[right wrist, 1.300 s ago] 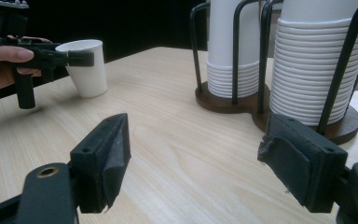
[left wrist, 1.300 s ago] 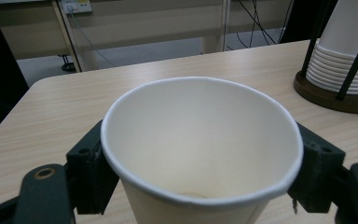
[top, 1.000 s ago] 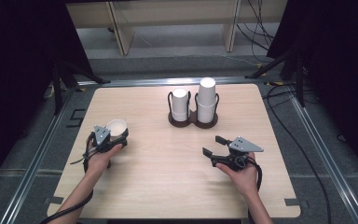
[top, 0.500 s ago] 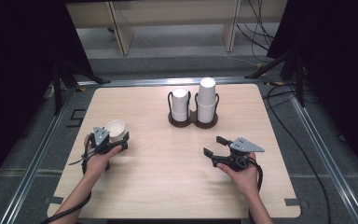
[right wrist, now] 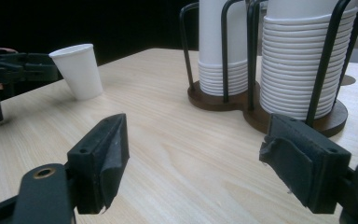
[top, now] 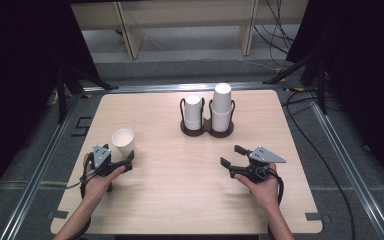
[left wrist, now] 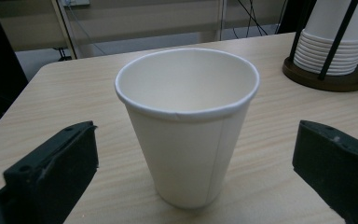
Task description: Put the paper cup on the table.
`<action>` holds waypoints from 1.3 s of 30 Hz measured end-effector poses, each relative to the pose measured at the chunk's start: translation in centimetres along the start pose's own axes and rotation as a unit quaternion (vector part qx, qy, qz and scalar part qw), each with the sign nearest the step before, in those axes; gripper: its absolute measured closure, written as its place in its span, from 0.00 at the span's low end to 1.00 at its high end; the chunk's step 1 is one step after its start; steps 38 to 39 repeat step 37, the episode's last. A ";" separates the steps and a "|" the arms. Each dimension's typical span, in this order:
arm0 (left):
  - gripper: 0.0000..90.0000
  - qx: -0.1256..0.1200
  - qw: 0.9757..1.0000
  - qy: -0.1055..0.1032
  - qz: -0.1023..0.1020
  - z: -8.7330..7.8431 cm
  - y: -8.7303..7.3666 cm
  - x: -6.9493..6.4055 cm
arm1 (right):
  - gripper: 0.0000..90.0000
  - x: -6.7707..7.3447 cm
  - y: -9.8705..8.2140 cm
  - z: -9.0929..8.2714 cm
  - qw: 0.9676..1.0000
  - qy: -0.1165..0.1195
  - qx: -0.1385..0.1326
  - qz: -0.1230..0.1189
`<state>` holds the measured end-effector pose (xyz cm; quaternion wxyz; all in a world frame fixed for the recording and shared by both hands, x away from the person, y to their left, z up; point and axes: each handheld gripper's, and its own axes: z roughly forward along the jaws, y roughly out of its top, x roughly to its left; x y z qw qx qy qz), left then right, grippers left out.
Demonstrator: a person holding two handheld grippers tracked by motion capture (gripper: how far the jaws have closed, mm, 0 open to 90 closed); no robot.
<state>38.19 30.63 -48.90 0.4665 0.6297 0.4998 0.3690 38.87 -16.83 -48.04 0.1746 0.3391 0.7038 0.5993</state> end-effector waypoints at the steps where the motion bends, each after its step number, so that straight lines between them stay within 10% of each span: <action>1: 0.00 -0.002 1.000 0.001 0.001 -0.2 -0.1 -0.1 | 0.25 0.0 0.0 -0.1 1.000 -0.005 0.004 0.004; 19: 0.00 -0.006 1.000 0.003 0.012 -4.6 -2.3 0.2 | 0.24 -0.1 -0.1 -0.2 1.000 -0.006 -0.004 0.006; 39: 0.01 -0.028 0.999 0.024 0.007 -5.1 -2.5 -0.2 | 0.24 0.0 -0.4 -0.2 1.000 -0.007 0.009 0.004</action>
